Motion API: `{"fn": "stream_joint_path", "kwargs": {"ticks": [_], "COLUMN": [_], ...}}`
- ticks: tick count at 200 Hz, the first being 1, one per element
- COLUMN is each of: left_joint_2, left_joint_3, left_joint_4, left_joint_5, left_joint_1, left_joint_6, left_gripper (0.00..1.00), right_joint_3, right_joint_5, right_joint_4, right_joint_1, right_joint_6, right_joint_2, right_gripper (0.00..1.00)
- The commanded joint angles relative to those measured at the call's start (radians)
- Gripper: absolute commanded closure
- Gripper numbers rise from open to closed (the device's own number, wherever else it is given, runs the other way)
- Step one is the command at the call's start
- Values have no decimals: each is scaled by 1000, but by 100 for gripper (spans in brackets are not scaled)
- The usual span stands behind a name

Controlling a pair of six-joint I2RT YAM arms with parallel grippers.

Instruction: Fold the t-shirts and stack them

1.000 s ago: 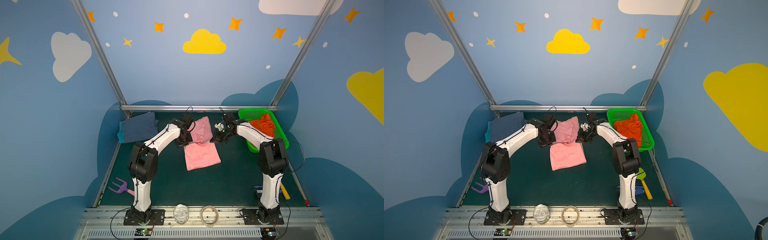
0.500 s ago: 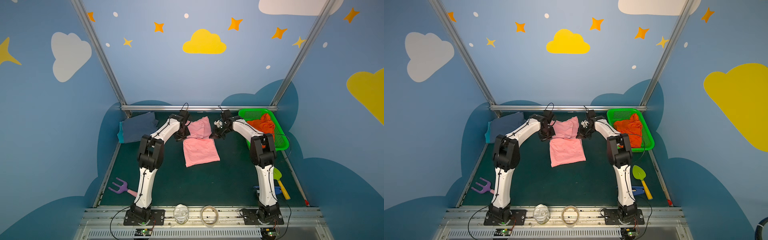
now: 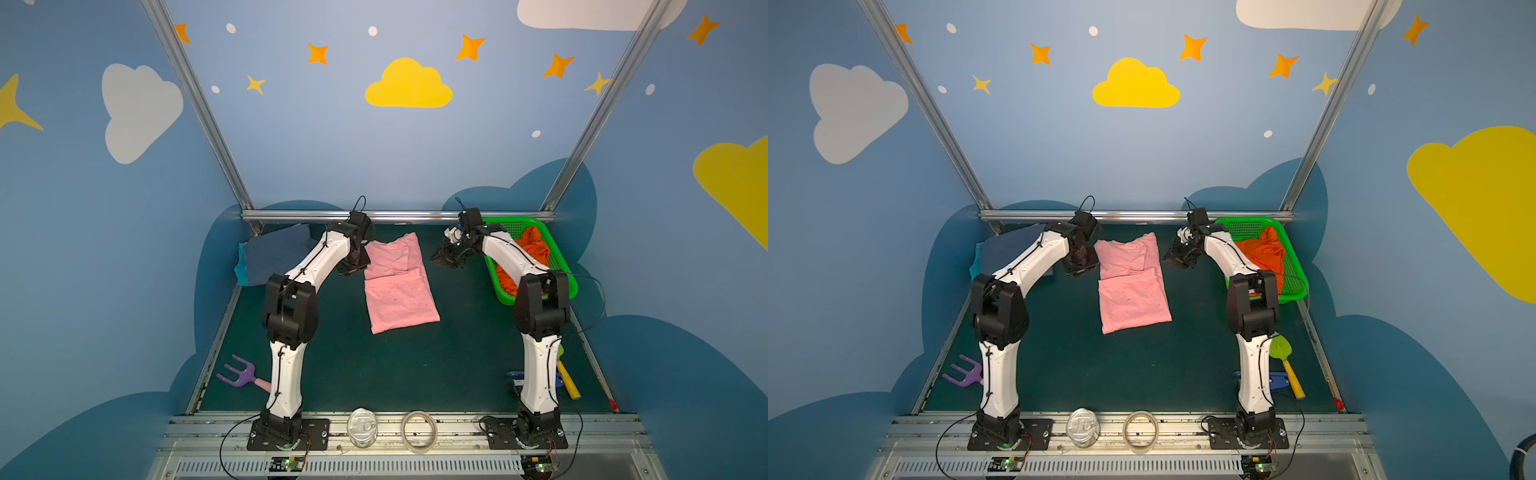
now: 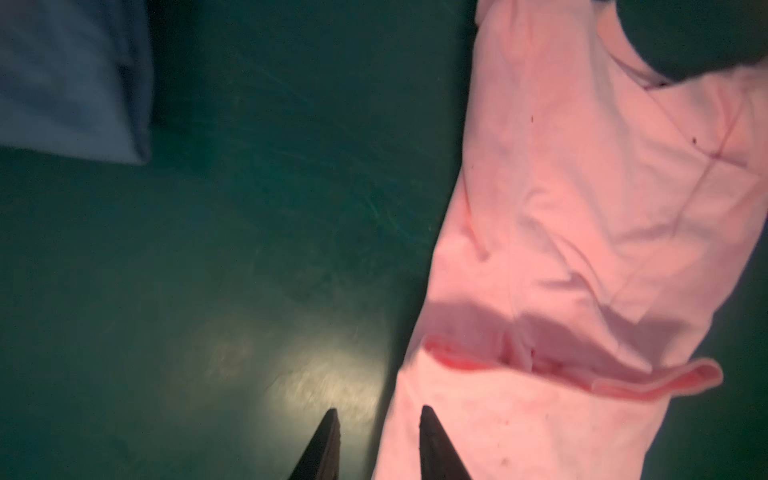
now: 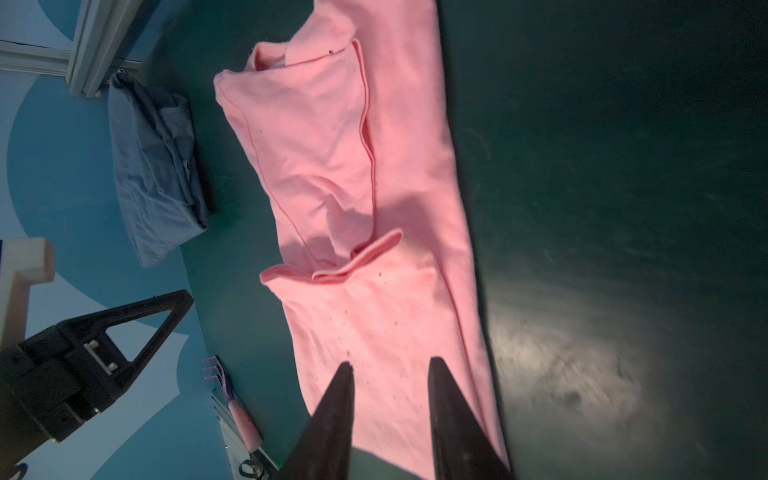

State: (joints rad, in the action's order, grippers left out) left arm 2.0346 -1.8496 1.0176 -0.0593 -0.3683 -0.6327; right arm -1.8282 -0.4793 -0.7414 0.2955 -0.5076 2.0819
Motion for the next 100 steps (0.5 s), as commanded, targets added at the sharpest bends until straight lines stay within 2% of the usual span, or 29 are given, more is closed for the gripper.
{"fn": "stream_joint_path", "kwargs": {"ticks": [1,27,46,80,100], "left_joint_2": [-103,-163,-157,-103,-90], "left_joint_3": [132,321,413,521,594], "left_joint_4": [-14,-113,-172,-238,-253], "left_joint_5": [3,76,96,108,91], "left_joint_1": [-103,-208,-260,-270,-259], "left_joint_6": [-30,-85,-123,-163,-170], "left_gripper": [69,71,73,75,76], "right_joint_3": [121,266,362,491,559], "right_joint_5": [58,85,84,70,110], "right_joint_4": [13,16,36,90,113], "right_joint_1": [48,113,165,214,204], "right_joint_6": [35,45,47,40,33], "right_joint_2": [-142,-202,-213,-182,-168], "right_gripper": [72,80,84,88,91]}}
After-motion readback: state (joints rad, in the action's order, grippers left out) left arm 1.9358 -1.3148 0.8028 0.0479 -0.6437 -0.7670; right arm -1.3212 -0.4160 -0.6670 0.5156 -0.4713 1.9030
